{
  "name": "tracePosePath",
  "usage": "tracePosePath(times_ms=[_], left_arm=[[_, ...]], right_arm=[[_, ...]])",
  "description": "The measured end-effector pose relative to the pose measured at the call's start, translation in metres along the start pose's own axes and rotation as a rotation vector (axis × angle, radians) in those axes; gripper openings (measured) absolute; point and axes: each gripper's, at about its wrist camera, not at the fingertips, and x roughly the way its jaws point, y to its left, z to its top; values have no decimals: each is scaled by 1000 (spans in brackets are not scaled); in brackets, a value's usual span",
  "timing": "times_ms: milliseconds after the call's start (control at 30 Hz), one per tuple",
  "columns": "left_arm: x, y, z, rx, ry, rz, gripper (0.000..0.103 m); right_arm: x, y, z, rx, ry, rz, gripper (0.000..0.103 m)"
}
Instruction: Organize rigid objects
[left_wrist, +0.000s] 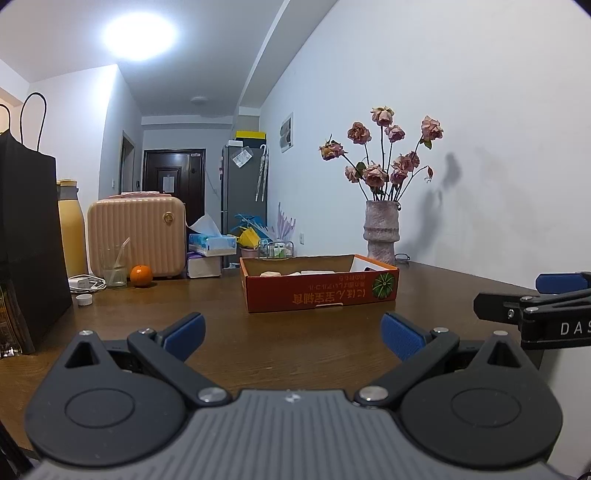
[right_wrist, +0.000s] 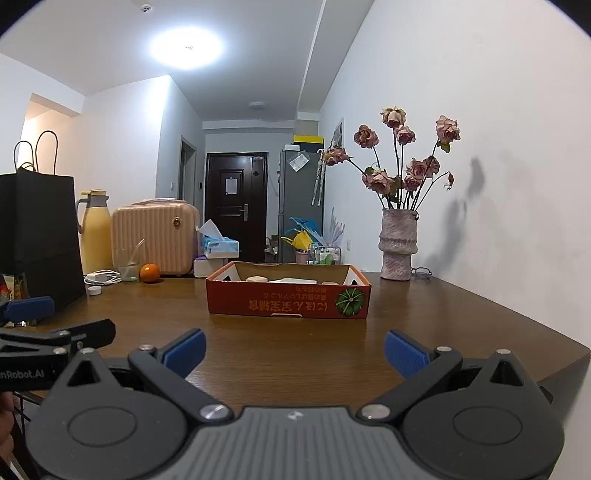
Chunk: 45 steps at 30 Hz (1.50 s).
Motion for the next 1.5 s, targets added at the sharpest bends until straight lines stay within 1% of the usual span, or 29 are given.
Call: tracePosePath(times_ms=[133, 533, 1500], left_arm=[[0, 0, 0, 0, 2, 0, 103], [2, 1, 0, 3, 13, -4, 103], [2, 1, 0, 11, 10, -8, 103]], right_arm=[[-1, 0, -1, 4, -2, -10, 103], [1, 0, 0, 8, 7, -4, 103], [1, -3, -1, 18, 4, -6, 103]])
